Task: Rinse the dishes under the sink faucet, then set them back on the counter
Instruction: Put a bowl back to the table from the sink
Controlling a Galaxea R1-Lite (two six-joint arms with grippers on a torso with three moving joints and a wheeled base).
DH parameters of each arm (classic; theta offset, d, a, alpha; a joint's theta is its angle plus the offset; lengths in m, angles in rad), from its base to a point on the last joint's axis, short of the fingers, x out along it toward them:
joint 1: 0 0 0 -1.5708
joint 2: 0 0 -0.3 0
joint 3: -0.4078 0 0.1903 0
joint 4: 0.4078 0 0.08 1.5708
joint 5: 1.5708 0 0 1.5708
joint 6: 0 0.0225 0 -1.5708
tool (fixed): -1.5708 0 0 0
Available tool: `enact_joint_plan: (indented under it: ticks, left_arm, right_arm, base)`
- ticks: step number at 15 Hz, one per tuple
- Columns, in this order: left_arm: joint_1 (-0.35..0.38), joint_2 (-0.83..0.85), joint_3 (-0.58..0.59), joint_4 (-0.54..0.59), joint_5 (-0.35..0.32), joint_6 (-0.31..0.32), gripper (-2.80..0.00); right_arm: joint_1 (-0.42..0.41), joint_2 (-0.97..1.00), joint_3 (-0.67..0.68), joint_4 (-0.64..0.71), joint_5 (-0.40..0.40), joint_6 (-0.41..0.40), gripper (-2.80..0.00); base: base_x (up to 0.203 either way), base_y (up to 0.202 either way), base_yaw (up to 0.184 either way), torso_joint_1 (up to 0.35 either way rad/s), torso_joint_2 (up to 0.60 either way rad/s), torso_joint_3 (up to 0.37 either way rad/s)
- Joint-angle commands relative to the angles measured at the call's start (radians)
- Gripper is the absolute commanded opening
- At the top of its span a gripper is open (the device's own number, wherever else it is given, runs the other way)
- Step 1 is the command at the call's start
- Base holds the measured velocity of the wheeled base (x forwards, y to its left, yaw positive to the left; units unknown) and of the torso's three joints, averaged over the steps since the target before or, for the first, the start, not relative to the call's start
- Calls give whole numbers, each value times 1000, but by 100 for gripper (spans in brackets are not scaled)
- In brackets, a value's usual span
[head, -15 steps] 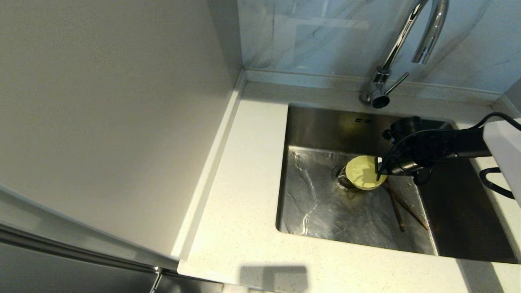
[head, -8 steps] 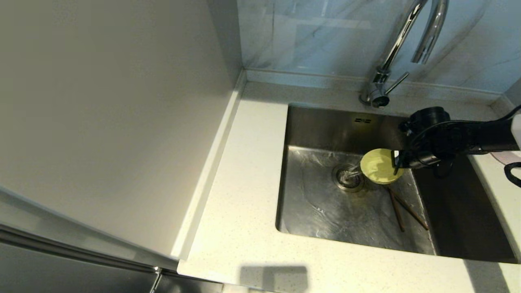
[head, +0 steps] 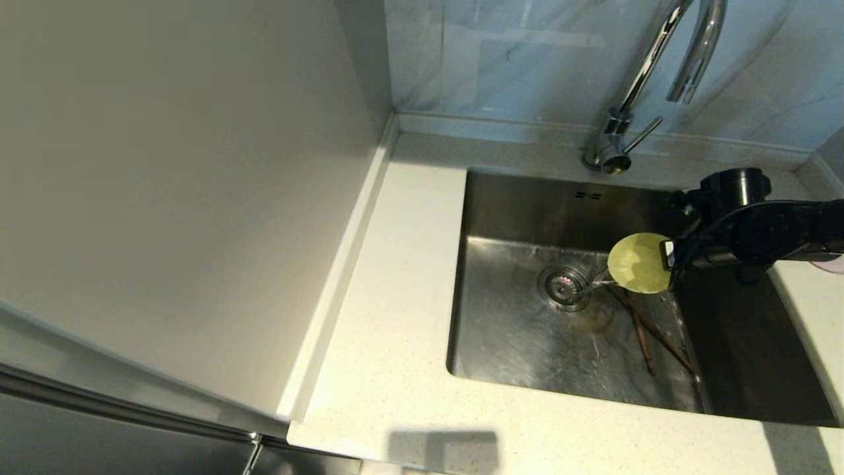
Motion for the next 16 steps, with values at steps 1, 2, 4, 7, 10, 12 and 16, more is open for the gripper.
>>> enact_joint_plan:
  ticks: [1,2,4,7,10,12,16]
  left_arm:
    - [0,-3,0,0,1,0,-280]
    - [0,-3,0,0,1,0,-280]
    - [0,-3,0,0,1,0,-280]
    - [0,-3,0,0,1,0,-280]
    - [0,-3,0,0,1,0,-280]
    - [0,-3,0,0,1,0,-280]
    - [0,-3,0,0,1,0,-280]
  right_arm:
    - [-7,-56,78,-89,-15,-50,-280]
    - [-9,-69,110,-137,-36,-86,-280]
    - [-14,-92,167,-245,-61,-139,-280]
    - [-16,-112,229,-387,-64,-184,-280]
    - [-28,-120,280,-501,-86,-223,-280]
    - [-55,-123,302,-581,-94,-272,-280]
    - [-98,-132,309,-744,-93,-312,-280]
  base:
    - [0,0,0,0,0,0]
    - [0,0,0,0,0,0]
    - [0,0,0,0,0,0]
    - [0,0,0,0,0,0]
    - [0,0,0,0,0,0]
    - [0,0,0,0,0,0]
    - [0,0,0,0,0,0]
